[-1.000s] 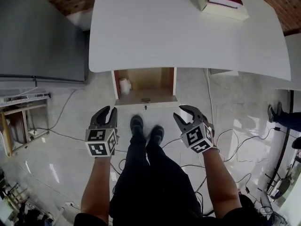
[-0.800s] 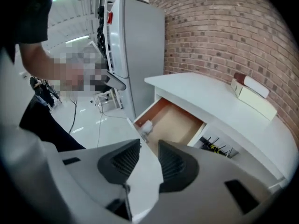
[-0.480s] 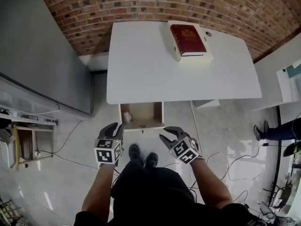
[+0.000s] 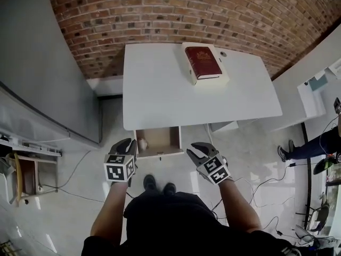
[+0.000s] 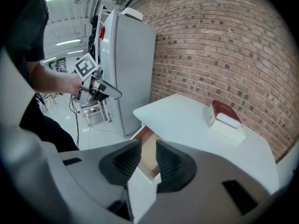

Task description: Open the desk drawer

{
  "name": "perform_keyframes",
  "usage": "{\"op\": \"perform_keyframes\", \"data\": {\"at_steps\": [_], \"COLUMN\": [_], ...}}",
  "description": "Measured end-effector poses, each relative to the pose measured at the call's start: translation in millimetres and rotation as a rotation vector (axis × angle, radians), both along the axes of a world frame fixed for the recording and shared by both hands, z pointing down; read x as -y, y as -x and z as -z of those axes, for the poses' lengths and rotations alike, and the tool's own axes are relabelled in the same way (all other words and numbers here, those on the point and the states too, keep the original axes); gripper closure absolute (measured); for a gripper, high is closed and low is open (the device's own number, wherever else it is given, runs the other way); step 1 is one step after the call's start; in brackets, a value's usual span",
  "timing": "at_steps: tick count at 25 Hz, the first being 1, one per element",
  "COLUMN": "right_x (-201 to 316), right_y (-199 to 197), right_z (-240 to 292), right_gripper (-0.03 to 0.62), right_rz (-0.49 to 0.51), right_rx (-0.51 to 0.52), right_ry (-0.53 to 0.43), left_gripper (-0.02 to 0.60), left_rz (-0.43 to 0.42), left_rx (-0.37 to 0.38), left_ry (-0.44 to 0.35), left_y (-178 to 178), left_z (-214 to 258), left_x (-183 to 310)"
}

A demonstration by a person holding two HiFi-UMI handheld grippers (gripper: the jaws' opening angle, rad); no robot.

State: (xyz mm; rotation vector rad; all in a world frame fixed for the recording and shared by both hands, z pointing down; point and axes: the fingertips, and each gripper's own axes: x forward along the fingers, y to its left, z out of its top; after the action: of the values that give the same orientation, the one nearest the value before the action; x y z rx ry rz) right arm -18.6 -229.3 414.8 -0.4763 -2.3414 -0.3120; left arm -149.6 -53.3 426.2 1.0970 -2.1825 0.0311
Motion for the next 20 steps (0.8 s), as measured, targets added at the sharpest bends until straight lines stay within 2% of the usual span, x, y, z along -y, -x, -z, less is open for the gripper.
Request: {"op": "perform_keyframes", "data": {"at_steps": [4, 10, 13, 17, 20], "right_x": [-1.3, -8.6, -11.6, -10.3, -4.6], "right_y": [9.7, 22.4, 35.8, 45.3, 54.6], "right_z": [20.3, 50.1, 64.4, 82.3, 95.9], "right_gripper": [0.505, 0.519, 0.528, 0.551, 0.560], "right_rz": [-0.060, -0.117, -0.133, -0.160, -0.162], "right_rx": [0.044, 0.089, 0.146, 0.201, 0.247], "right_ry": [0.014, 0.041, 0.093, 0.202, 0.266], "left_gripper": [0.509, 0.512, 0.521, 0.532, 0.538], "left_rz": [-0.023, -0.088, -0.107, -0.089, -0.092], "left_rx": [0.010, 0.078, 0.103, 0.074, 0.096], "left_ry": [-0.044, -0.086, -0.101, -0.152, -0.146], "left_y": [9.4, 20.7, 26.7, 22.9, 17.7], "left_z": [16.7, 48.3, 59.1, 71.9, 83.2], "left_x": [-3.7, 2.5, 7.0, 13.2, 19.4]}}
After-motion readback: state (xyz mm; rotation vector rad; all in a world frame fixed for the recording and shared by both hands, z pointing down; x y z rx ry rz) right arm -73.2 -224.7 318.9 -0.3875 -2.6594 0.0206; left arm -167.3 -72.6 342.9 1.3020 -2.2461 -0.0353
